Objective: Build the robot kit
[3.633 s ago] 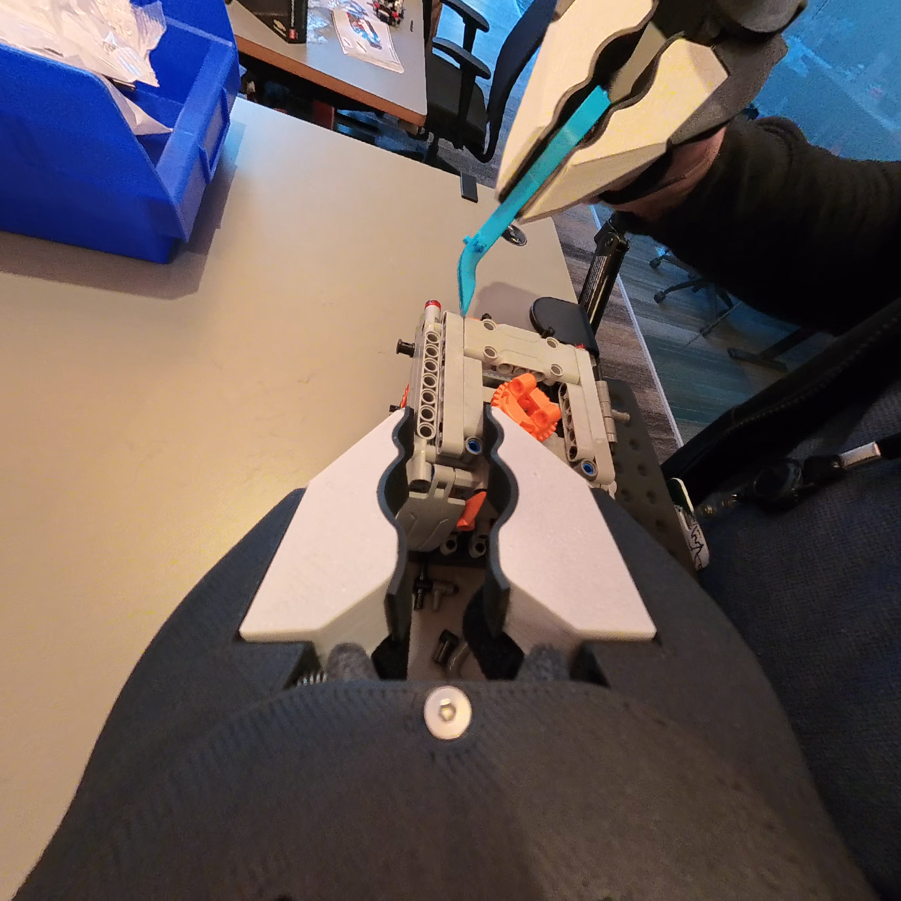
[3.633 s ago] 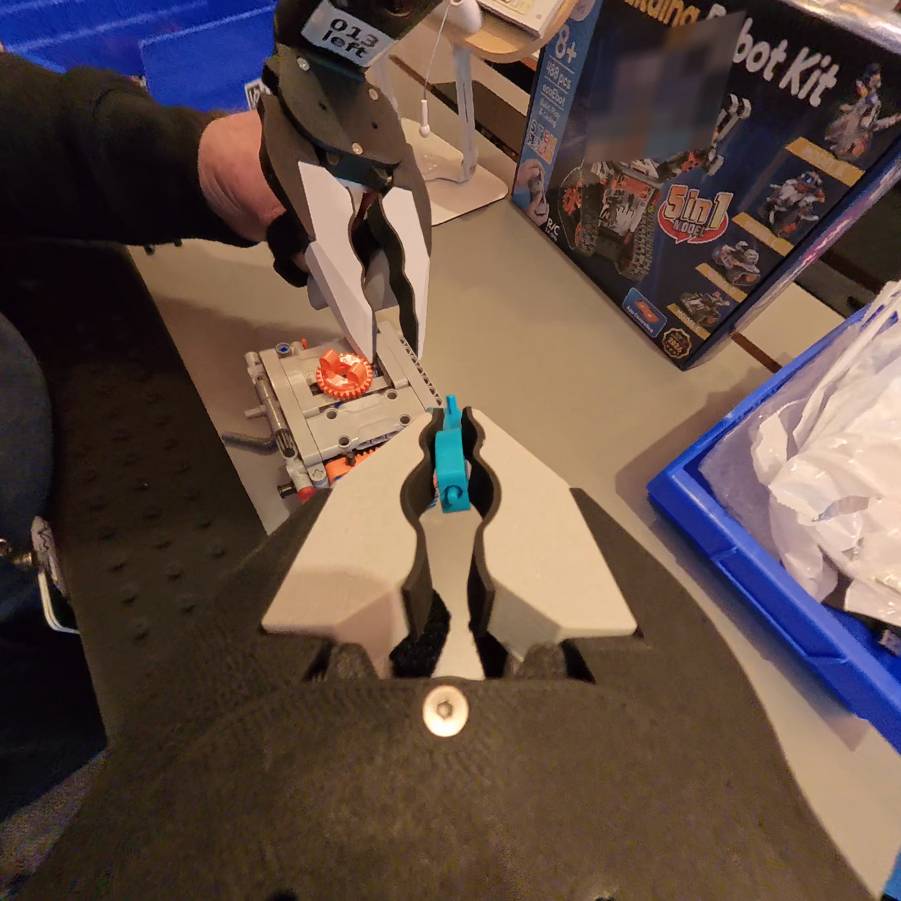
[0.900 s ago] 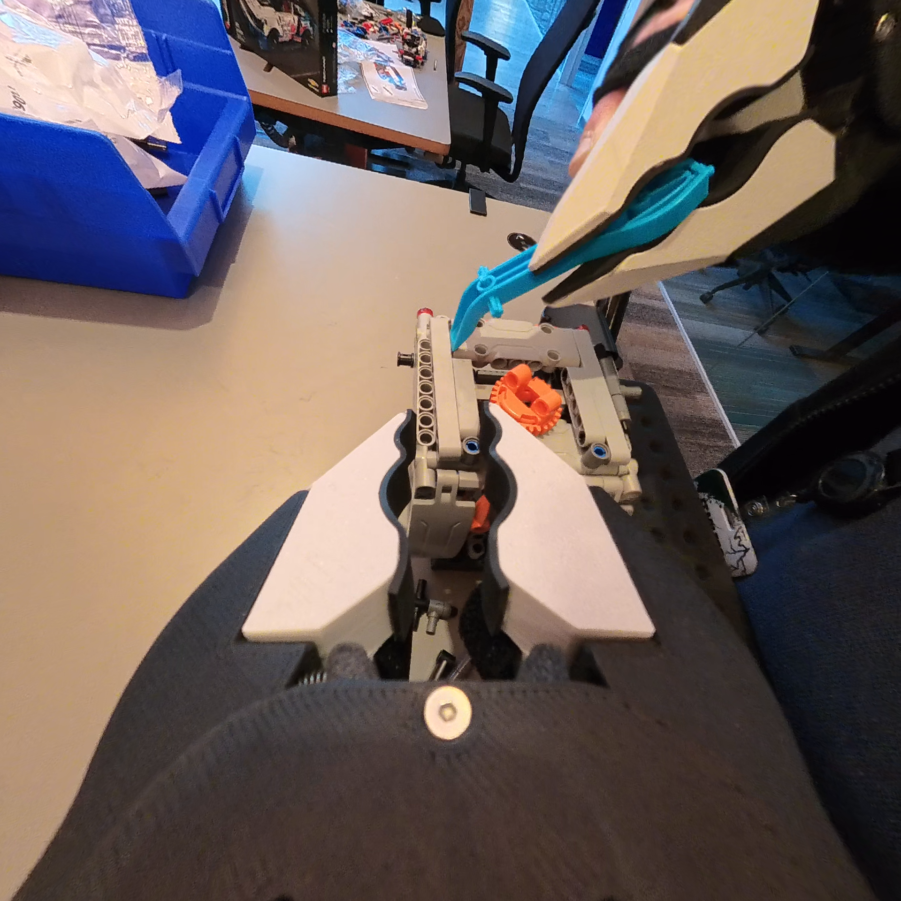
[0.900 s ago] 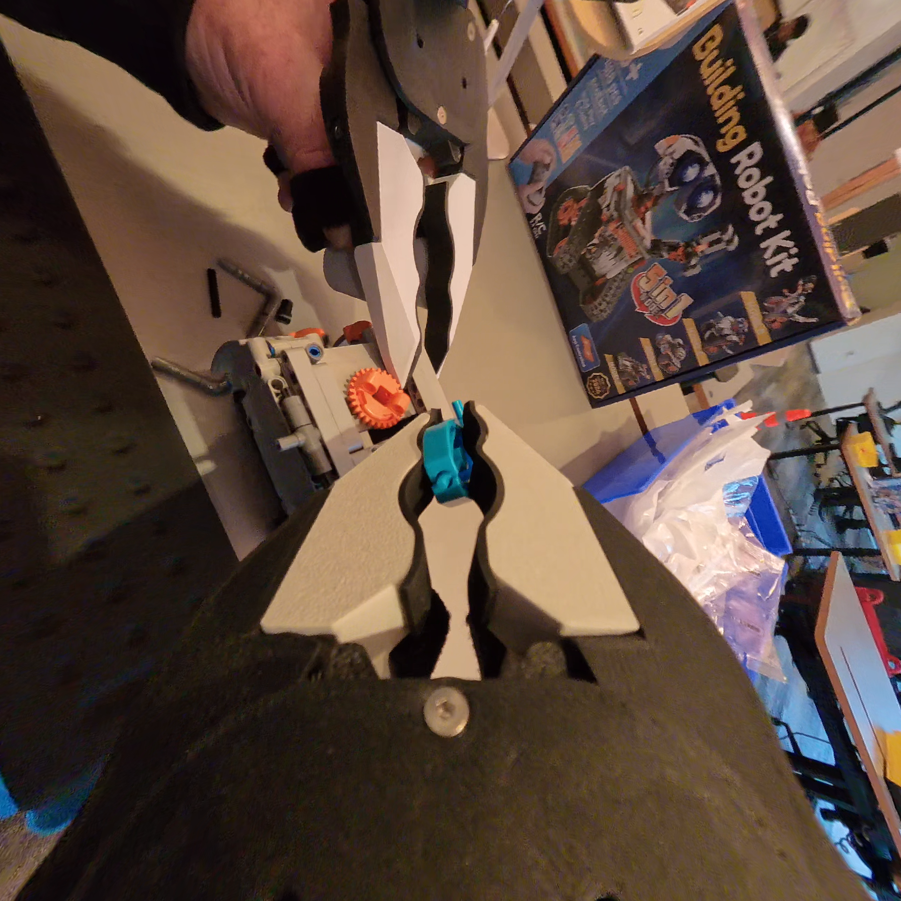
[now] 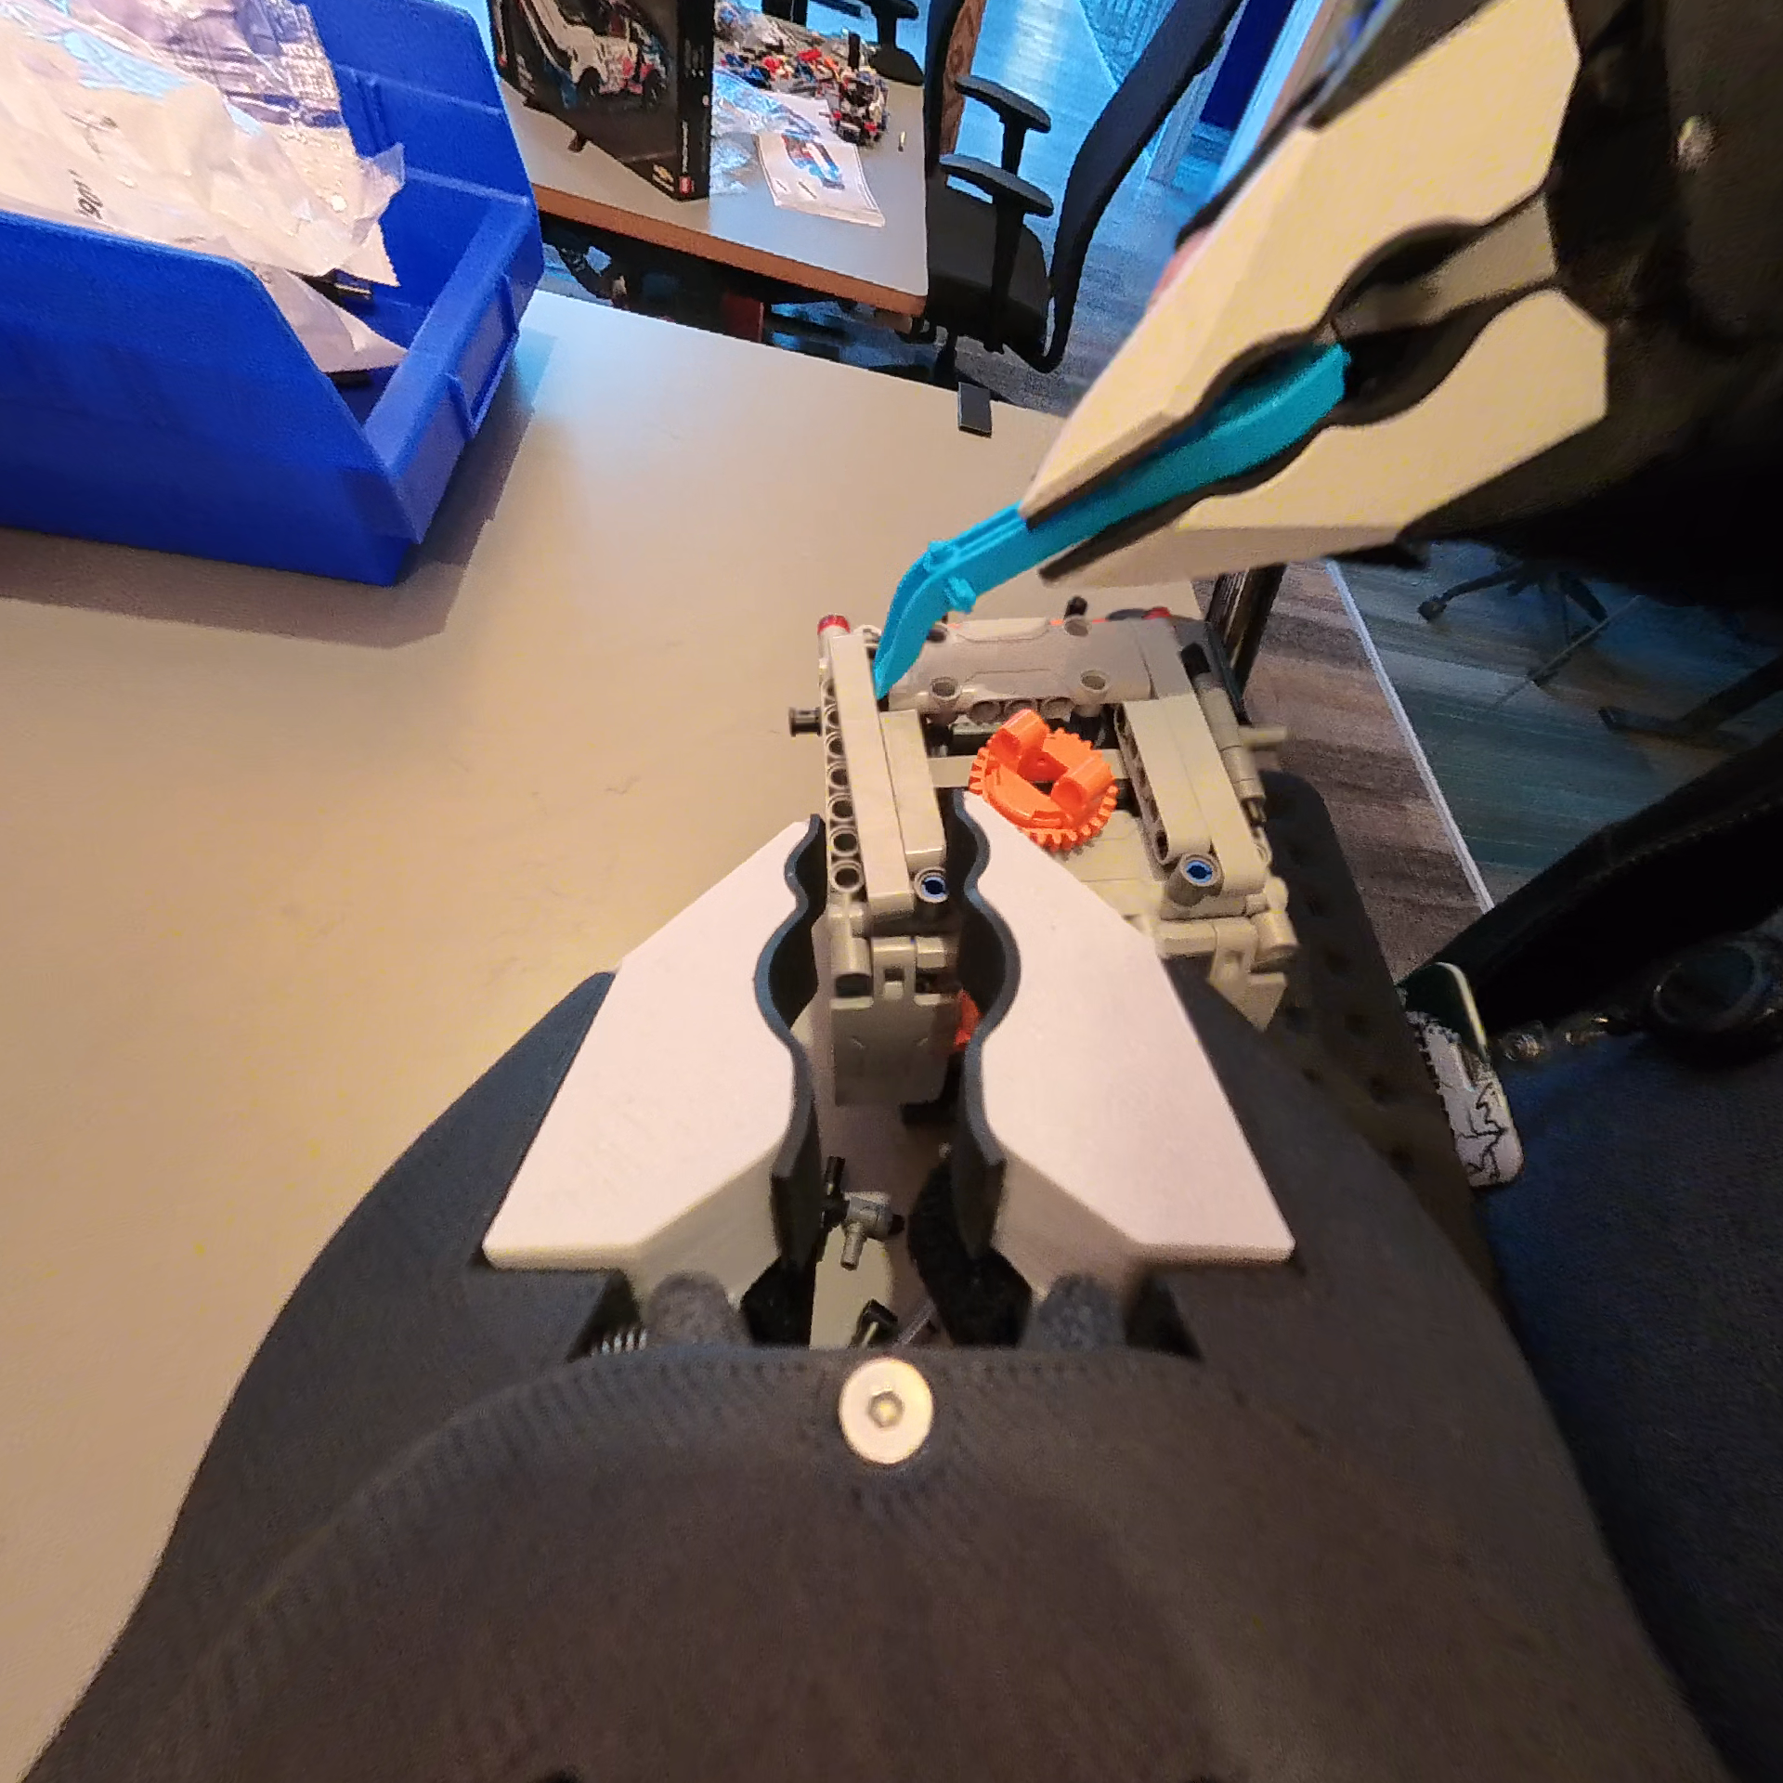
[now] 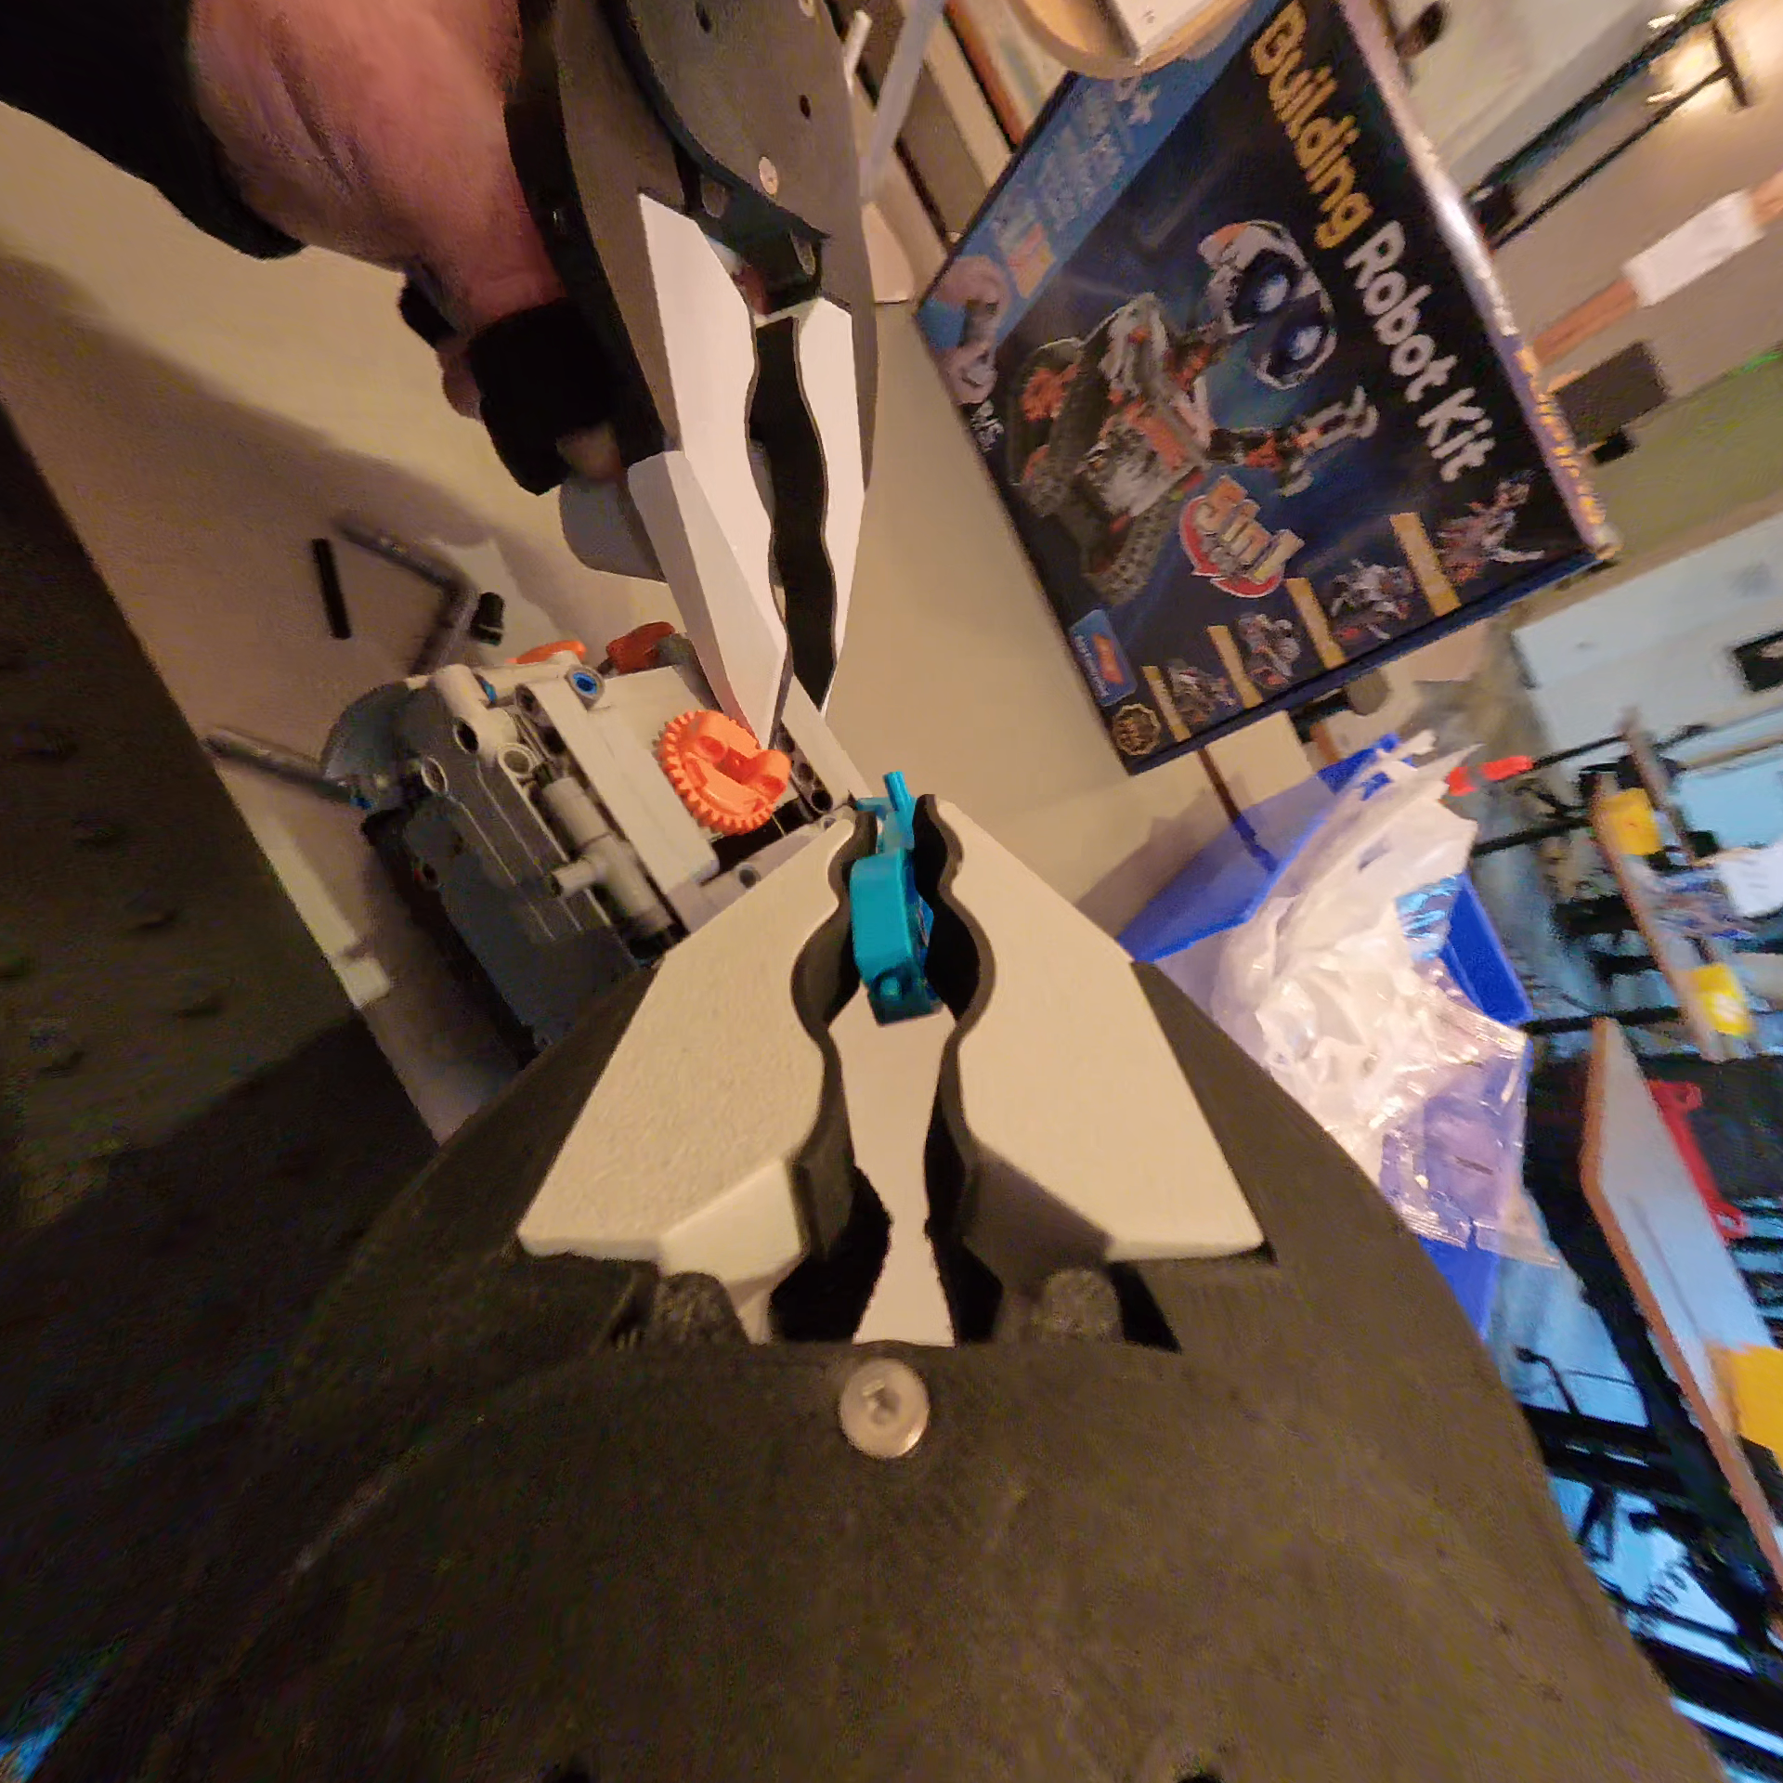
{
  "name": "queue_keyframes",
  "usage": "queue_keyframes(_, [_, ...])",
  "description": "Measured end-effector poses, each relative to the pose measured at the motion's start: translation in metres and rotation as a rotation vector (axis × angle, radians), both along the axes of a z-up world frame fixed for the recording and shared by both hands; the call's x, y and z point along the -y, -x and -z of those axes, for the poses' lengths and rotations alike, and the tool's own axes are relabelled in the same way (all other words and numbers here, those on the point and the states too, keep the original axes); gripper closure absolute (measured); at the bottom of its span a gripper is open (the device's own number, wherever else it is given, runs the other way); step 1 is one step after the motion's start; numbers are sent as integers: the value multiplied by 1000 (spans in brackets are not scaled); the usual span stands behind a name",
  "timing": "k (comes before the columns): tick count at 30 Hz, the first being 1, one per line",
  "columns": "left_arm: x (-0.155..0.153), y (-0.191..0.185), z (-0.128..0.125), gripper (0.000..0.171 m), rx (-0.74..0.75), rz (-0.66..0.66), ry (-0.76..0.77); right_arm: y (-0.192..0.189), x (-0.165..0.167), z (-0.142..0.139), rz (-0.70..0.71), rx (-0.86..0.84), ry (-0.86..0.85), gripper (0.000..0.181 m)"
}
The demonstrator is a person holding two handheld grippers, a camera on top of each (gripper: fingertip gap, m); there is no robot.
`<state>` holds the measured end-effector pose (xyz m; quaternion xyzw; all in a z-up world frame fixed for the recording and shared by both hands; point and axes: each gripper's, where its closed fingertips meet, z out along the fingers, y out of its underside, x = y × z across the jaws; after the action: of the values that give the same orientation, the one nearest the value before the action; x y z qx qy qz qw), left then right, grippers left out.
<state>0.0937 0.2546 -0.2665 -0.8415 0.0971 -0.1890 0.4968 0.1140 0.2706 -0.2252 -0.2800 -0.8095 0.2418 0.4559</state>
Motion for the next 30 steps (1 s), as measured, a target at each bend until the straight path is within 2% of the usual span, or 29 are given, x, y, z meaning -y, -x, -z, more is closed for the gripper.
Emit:
queue_keyframes(3, [0,2,1,152,8,-23,-1,2,3,4,45,-70,10,175])
queue_keyframes(5, [0,2,1,152,18,-32,8,3,1,1,68,-71,85,175])
queue_keyframes(9, [-3,0,-3,152,-109,-46,-8,-2,0,-13,63,-49,263,175])
queue_keyframes(11, [-6,3,-5,152,-214,-60,-20,-3,-7,-17,77,-41,242,175])
queue_keyframes(14, [-7,11,-4,153,-264,-44,-23,-1,-18,-24,103,-20,324,176])
queue_keyframes(16, [-5,15,-7,151,-232,-23,-29,2,-31,-16,145,22,316,176])
queue_keyframes(18, [0,24,-11,141,-182,-45,-16,3,-32,-11,134,63,356,175])
queue_keyframes(23, [25,31,-17,134,-104,-79,11,4,-25,-19,88,97,416,176])
queue_keyframes(26, [28,28,-10,132,-26,-64,26,7,-5,-27,-6,113,437,175])
queue_keyframes(30, [20,22,-3,133,57,-30,29,18,11,-29,-50,114,376,176])
